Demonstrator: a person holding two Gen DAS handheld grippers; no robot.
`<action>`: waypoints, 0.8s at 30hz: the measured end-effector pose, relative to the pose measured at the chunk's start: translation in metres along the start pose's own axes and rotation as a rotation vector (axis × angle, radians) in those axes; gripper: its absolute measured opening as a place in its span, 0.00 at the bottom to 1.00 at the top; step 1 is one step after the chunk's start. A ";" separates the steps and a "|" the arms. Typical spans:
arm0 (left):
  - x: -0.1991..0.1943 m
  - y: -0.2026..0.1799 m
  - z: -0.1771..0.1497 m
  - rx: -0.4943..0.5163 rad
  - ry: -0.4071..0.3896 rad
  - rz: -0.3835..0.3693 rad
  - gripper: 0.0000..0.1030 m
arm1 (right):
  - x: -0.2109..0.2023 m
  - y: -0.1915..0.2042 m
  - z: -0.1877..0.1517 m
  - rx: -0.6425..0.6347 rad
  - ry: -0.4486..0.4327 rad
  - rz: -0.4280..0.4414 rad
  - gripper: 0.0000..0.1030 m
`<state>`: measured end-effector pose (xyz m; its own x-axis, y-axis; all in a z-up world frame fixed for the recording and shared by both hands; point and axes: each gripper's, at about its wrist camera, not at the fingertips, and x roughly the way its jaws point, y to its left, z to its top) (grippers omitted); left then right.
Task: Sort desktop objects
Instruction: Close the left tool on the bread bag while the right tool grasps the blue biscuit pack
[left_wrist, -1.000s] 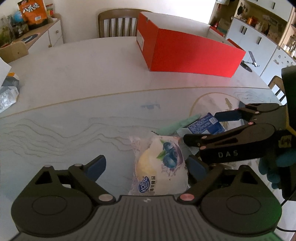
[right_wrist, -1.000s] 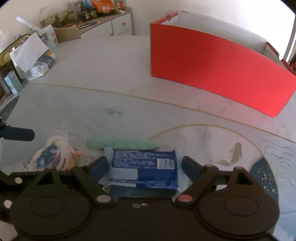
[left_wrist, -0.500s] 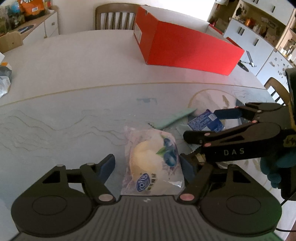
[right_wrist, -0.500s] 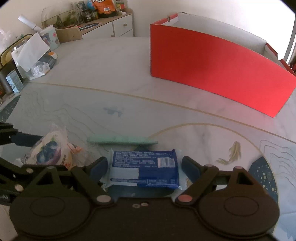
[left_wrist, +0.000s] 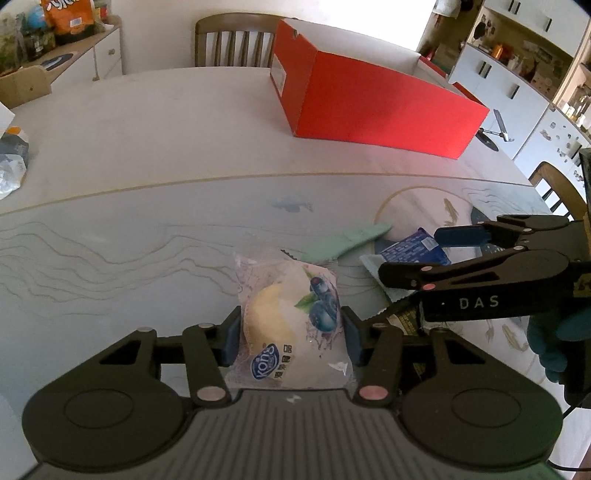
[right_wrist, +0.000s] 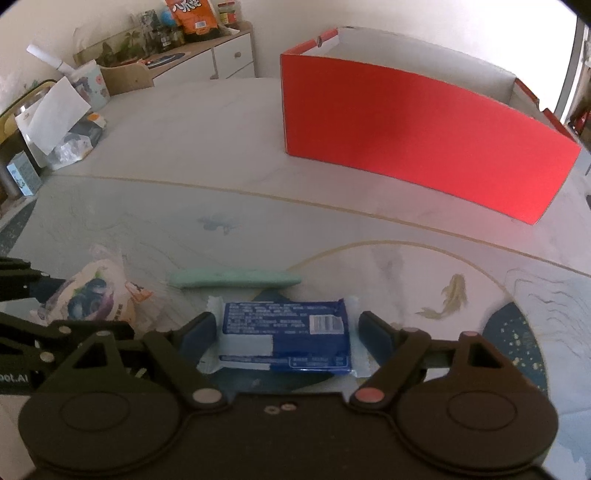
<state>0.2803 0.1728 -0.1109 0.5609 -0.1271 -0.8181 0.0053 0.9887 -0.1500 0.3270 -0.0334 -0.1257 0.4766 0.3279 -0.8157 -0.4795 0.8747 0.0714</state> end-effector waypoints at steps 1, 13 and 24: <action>0.000 0.000 0.000 -0.002 0.000 0.000 0.50 | -0.001 0.000 0.000 0.001 -0.005 -0.004 0.79; -0.006 -0.005 0.001 0.003 -0.012 0.000 0.50 | -0.010 -0.005 -0.001 -0.012 -0.002 -0.002 0.70; -0.005 -0.007 -0.002 -0.001 0.005 0.012 0.50 | 0.005 0.005 0.001 -0.048 0.031 -0.008 0.83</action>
<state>0.2756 0.1666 -0.1072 0.5565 -0.1158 -0.8227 -0.0023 0.9900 -0.1409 0.3278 -0.0271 -0.1283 0.4579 0.3086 -0.8337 -0.5106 0.8590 0.0375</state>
